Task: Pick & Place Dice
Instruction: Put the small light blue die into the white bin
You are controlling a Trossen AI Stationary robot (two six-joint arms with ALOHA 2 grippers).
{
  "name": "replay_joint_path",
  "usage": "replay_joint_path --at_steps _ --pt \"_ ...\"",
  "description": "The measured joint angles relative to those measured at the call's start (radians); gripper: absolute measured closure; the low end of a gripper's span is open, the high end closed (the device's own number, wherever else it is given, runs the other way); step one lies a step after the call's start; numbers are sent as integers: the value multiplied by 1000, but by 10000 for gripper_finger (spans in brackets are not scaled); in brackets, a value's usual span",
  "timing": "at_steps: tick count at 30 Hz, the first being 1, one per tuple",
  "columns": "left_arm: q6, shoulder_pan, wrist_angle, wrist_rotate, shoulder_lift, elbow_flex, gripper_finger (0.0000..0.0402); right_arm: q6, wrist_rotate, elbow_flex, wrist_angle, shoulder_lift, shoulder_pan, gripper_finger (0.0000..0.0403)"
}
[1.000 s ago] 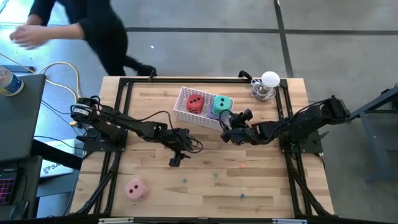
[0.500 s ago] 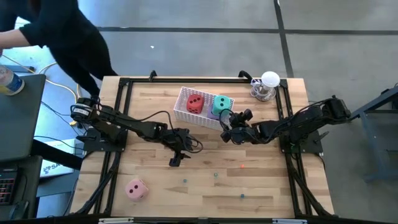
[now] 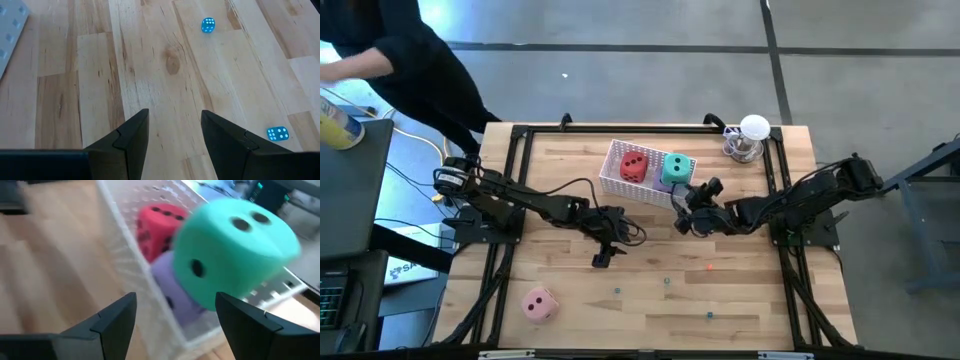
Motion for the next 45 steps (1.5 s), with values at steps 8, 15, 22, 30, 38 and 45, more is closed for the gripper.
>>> replay_joint_path --at_steps 8,15,22,30,38,45 --pt "-25 -18 0 1 0 0 226 -73 -3 0 132 0 96 140" --pt "-86 -99 0 0 0 0 226 -17 -21 0 149 0 192 140" --pt "-33 -257 17 -7 11 0 226 53 -135 1 150 -1 292 140" --pt "0 -292 95 -31 90 -1 226 -31 -154 2 189 -1 355 140" --pt "12 -212 108 178 143 -1 232 -26 -168 2 209 -2 352 140" --pt "34 -229 111 180 143 -1 250 -15 -170 2 210 -2 352 140"
